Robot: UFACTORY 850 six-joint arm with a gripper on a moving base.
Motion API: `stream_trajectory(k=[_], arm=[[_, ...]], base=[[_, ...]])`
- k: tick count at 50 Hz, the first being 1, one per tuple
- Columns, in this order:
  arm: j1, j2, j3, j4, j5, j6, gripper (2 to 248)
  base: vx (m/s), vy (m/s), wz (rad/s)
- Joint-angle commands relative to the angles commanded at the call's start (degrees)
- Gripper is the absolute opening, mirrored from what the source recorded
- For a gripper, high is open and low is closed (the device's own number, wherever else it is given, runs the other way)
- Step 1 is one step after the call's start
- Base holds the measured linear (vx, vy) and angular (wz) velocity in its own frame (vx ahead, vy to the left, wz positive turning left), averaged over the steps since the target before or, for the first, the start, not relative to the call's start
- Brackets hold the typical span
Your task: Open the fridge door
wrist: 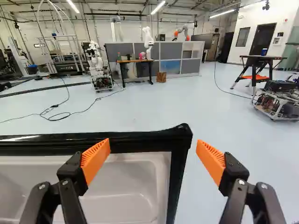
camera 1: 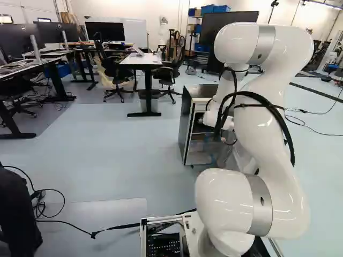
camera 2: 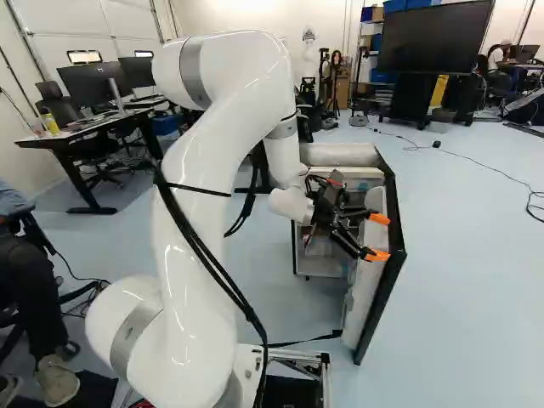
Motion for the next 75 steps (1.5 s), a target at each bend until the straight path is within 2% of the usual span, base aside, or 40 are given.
stream_trajectory(k=[59,75], arm=[[-1.4,-2.9,-5.9,0.0,0.0,0.0,247],[-2.9,-4.3,-8.7,0.0,0.0,0.0,247]], base=[[0.000,0.000,0.000],[0.000,0.000,0.000]])
